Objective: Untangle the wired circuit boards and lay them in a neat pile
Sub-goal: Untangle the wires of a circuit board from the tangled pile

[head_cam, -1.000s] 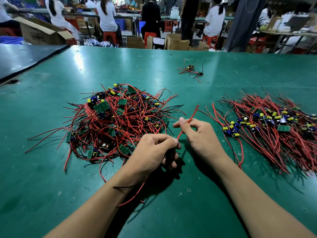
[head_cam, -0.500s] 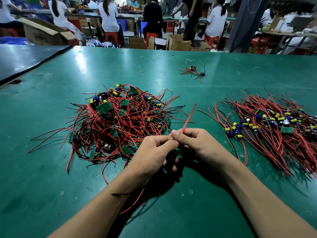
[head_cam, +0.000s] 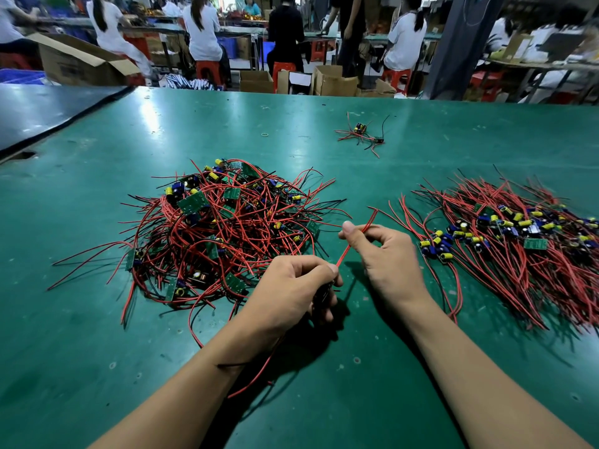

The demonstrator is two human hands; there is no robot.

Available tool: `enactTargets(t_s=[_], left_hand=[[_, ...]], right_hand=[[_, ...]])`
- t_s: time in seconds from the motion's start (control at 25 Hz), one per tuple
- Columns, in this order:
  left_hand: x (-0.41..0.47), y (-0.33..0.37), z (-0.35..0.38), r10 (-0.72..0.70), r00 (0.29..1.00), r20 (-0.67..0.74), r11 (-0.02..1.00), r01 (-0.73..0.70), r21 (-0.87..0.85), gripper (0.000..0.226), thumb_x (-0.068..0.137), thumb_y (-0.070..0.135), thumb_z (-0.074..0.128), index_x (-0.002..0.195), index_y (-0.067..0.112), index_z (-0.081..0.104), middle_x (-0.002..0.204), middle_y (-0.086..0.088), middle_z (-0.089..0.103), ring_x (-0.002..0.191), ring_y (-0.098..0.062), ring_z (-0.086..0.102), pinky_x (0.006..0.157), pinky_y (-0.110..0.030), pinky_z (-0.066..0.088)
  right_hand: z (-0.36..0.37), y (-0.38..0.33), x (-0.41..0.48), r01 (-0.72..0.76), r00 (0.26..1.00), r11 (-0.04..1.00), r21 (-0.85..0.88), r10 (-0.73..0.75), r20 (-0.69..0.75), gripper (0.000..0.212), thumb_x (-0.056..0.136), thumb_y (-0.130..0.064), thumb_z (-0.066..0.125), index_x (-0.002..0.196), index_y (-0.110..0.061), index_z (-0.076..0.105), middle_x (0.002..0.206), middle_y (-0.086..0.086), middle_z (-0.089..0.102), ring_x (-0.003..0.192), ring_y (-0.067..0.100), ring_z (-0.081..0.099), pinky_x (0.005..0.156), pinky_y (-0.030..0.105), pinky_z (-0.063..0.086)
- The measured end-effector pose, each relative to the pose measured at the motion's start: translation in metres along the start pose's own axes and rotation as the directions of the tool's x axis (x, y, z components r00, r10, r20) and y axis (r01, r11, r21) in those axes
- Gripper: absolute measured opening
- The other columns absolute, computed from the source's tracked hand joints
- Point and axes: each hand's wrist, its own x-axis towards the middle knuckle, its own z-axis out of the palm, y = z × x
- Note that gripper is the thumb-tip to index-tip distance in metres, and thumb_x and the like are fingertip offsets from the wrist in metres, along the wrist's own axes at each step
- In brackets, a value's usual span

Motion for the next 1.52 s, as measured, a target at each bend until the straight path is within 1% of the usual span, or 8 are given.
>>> enactTargets(t_s=[0.2, 0.32, 0.44, 0.6, 0.84, 1.08, 1.32, 1.52], left_hand=[[-0.002, -0.001, 0.001, 0.006, 1.000, 0.020, 1.000, -0.007, 0.026, 0.023, 0.095, 0.012, 0.057, 0.077, 0.000, 0.067, 0.056, -0.010, 0.060, 0.040, -0.020, 0.055, 0.041, -0.020, 0.040], [-0.002, 0.000, 0.001, 0.013, 1.000, 0.026, 0.999, -0.014, 0.032, 0.023, 0.095, 0.012, 0.057, 0.079, -0.002, 0.067, 0.058, -0.011, 0.061, 0.041, -0.020, 0.056, 0.043, -0.020, 0.041], [-0.001, 0.001, 0.002, 0.024, 0.999, 0.047, 0.998, -0.026, 0.053, 0.023, 0.095, 0.013, 0.057, 0.080, 0.001, 0.068, 0.060, -0.012, 0.062, 0.044, -0.020, 0.056, 0.044, -0.022, 0.041], [-0.002, 0.000, 0.003, 0.033, 0.999, 0.033, 0.998, -0.035, 0.054, 0.022, 0.095, 0.013, 0.058, 0.079, 0.002, 0.069, 0.060, -0.011, 0.063, 0.044, -0.019, 0.056, 0.043, -0.021, 0.041], [-0.003, -0.001, 0.001, 0.028, 0.996, -0.087, 0.993, -0.038, -0.112, 0.022, 0.096, 0.012, 0.057, 0.085, -0.004, 0.067, 0.064, -0.013, 0.066, 0.049, -0.023, 0.061, 0.047, -0.024, 0.050], [0.002, 0.009, -0.006, 0.009, 0.968, -0.251, 0.894, -0.120, -0.432, 0.012, 0.095, 0.020, 0.057, 0.090, 0.010, 0.063, 0.091, -0.013, 0.076, 0.075, -0.020, 0.072, 0.064, -0.031, 0.059], [0.004, 0.009, -0.004, -0.052, 0.963, -0.266, 0.851, -0.096, -0.516, 0.013, 0.093, 0.026, 0.060, 0.095, 0.014, 0.064, 0.102, -0.006, 0.075, 0.069, -0.014, 0.070, 0.055, -0.030, 0.057], [0.004, 0.007, -0.004, -0.083, 0.969, -0.231, 0.821, -0.065, -0.567, 0.037, 0.079, 0.033, 0.069, 0.105, 0.006, 0.066, 0.097, -0.009, 0.075, 0.074, -0.021, 0.071, 0.063, -0.032, 0.059]], right_hand=[[-0.003, 0.002, 0.004, -0.114, 0.989, 0.984, 0.138, 0.126, -0.077, 0.038, 0.096, -0.043, 0.063, 0.073, -0.016, 0.074, 0.051, -0.004, 0.044, 0.044, 0.011, 0.035, 0.046, 0.027, 0.030], [-0.008, -0.012, 0.008, -0.460, 0.875, 0.661, 0.593, 0.450, 0.177, 0.051, 0.100, -0.045, 0.055, 0.060, -0.014, 0.064, 0.054, -0.005, 0.037, 0.034, 0.005, 0.022, 0.033, 0.019, 0.018], [-0.019, -0.018, 0.009, -0.575, 0.792, 0.311, 0.757, 0.445, 0.419, 0.049, 0.099, -0.038, 0.054, 0.055, -0.017, 0.053, 0.053, -0.007, 0.037, 0.034, 0.007, 0.022, 0.035, 0.019, 0.016], [-0.023, -0.022, 0.006, -0.604, 0.779, 0.218, 0.767, 0.367, 0.509, 0.039, 0.091, -0.032, 0.056, 0.055, -0.016, 0.053, 0.056, -0.005, 0.032, 0.037, 0.008, 0.023, 0.041, 0.021, 0.016], [-0.015, -0.015, 0.004, -0.575, 0.818, 0.510, 0.640, 0.380, 0.431, 0.056, 0.084, -0.063, 0.053, 0.095, -0.014, 0.077, 0.063, -0.008, 0.044, 0.041, 0.004, 0.025, 0.035, 0.015, 0.021], [-0.006, -0.010, -0.018, -0.160, 0.919, 0.967, 0.198, 0.073, 0.386, 0.004, 0.091, -0.018, 0.072, 0.088, -0.017, 0.069, 0.061, -0.010, 0.051, 0.044, 0.002, 0.038, 0.043, 0.013, 0.033], [0.007, -0.013, -0.032, 0.202, 0.868, 0.974, -0.101, -0.130, 0.479, 0.041, 0.067, -0.047, 0.083, 0.076, -0.025, 0.050, 0.059, -0.018, 0.054, 0.049, 0.002, 0.039, 0.050, 0.015, 0.031], [0.016, -0.015, -0.037, 0.314, 0.920, 0.946, -0.080, -0.282, 0.273, 0.030, 0.087, -0.056, 0.063, 0.079, -0.027, 0.058, 0.065, -0.010, 0.058, 0.056, 0.000, 0.045, 0.054, 0.018, 0.037]])
